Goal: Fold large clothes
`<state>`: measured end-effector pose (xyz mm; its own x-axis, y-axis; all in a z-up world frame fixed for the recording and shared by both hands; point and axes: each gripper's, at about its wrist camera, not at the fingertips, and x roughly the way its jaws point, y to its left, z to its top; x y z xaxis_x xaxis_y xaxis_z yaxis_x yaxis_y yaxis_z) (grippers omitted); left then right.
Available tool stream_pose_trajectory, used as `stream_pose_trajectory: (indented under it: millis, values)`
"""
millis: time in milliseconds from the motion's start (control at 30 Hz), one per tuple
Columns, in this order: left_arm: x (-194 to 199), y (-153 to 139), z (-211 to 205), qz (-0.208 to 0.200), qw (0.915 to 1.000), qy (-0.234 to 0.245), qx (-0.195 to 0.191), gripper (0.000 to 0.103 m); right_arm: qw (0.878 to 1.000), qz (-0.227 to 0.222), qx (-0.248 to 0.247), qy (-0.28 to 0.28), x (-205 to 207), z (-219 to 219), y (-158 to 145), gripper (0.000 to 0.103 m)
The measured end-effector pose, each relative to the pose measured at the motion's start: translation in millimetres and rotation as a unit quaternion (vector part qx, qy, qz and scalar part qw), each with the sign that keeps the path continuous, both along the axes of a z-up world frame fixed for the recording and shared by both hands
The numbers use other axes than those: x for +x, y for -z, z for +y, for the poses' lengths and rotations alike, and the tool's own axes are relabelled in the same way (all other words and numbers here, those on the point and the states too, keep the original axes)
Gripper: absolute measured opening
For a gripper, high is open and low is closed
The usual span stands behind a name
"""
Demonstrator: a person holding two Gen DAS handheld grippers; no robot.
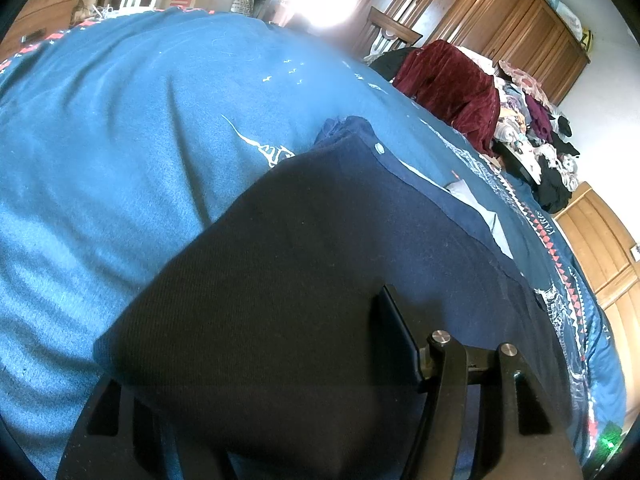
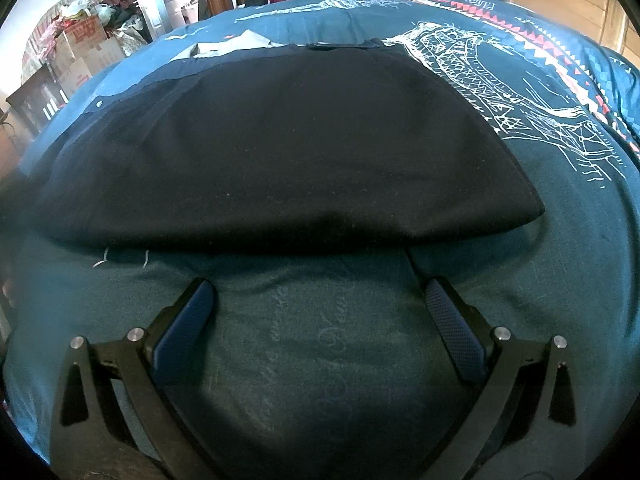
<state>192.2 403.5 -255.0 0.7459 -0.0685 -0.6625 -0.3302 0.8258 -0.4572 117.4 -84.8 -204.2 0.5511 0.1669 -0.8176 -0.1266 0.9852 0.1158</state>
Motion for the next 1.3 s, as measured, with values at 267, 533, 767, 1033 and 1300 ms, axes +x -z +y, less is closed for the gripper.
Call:
stream_pose_trajectory:
  millis: [267, 533, 767, 1033, 1300]
  values:
    - [-2.4, -4.6, 8.8, -0.010, 0.9990, -0.003, -0.044, 0.069, 1.000, 0.008, 0.001, -0.017, -4.3, 2.2, -20.9, 0.103]
    - [-3.6, -16.6, 6.3, -0.013, 0.9988, -0.038, -0.027, 0.016, 0.993, -0.051, 0.043, -0.102, 22.2, 55.5, -114.1, 0.103]
    - [1.1, -71.4, -92.3, -0.062, 0.9763, 0.039, 0.203, 0.013, 0.965, -0.015, 0.100, -0.241, 151.5, 195.7, -166.0, 0.103]
    - [7.2, -77.4, -131.5, -0.069, 0.9601, 0.065, 0.263, 0.013, 0.937, 0.136, -0.026, -0.321, 223.8, 352.4, -78.4, 0.100]
    - [16.4, -91.8, -165.5, -0.079, 0.9427, 0.137, 0.294, 0.013, 0.935, 0.130, 0.175, -0.279, 226.3, 270.5, -71.4, 0.008]
